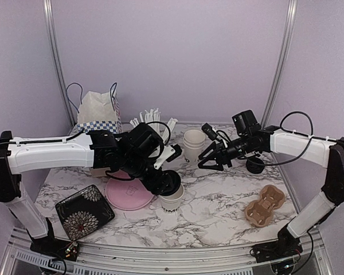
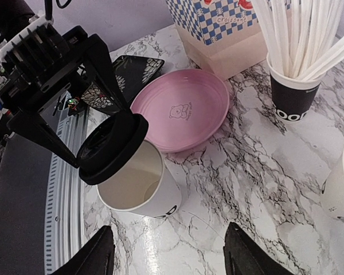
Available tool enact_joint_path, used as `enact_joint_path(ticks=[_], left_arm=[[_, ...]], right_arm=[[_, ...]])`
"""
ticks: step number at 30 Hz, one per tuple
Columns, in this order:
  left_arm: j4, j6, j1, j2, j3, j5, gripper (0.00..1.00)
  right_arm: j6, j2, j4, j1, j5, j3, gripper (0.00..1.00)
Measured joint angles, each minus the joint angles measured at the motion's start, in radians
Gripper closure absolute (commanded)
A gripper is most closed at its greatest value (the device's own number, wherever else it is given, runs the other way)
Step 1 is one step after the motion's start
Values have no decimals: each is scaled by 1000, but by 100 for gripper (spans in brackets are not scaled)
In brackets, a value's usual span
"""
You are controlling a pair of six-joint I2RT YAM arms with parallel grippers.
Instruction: Pack the takeout coffee
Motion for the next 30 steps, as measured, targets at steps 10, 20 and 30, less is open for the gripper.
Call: enact_joint_path(ticks=[10, 20, 30], left_arm=[[0, 11, 11, 62, 39, 18, 35], [-4, 19, 15, 80, 56, 46, 35], [-27, 10, 16, 72, 79, 58, 36]], right_arm=[[-6, 0, 12, 0, -11, -24, 38], [-14, 0, 13, 1, -15, -24, 38], [-22, 0, 13, 1, -16, -24, 38]])
